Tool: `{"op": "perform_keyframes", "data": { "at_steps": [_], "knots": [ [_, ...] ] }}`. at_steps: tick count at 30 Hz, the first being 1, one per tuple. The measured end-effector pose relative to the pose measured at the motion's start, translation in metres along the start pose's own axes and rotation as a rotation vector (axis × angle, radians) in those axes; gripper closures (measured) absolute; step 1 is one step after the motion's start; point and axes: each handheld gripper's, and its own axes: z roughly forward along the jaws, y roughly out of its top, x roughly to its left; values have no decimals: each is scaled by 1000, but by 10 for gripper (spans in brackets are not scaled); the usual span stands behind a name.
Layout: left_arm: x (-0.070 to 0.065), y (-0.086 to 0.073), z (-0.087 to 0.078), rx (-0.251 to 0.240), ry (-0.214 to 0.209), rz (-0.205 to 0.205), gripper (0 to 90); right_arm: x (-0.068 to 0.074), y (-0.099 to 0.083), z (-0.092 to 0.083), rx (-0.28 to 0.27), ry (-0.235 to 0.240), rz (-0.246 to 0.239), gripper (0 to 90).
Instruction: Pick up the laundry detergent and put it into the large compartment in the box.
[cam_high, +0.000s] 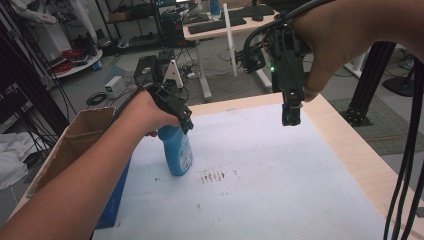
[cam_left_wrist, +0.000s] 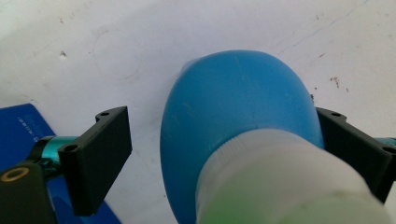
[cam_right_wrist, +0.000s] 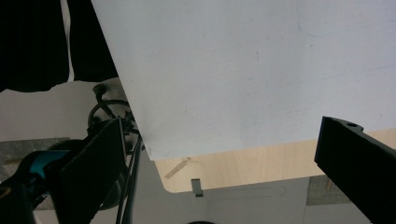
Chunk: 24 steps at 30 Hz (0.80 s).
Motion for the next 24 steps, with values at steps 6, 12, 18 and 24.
{"op": "perform_keyframes", "data": {
  "at_steps": [6, 12, 18, 24],
  "knots": [
    [-3, 4, 0, 41, 2, 11, 119, -2, -1, 1, -1, 2, 2, 10],
    [-3, 5, 2, 56, 1, 10, 158, -3, -1, 2, -5, 4, 0, 10],
    [-1, 6, 2, 59, 0, 5, 189, -4, 0, 2, -1, 6, 1, 10],
    [-1, 6, 2, 61, -9, 9, 215, -3, 0, 4, 6, 7, 5, 10]
  ]
}}
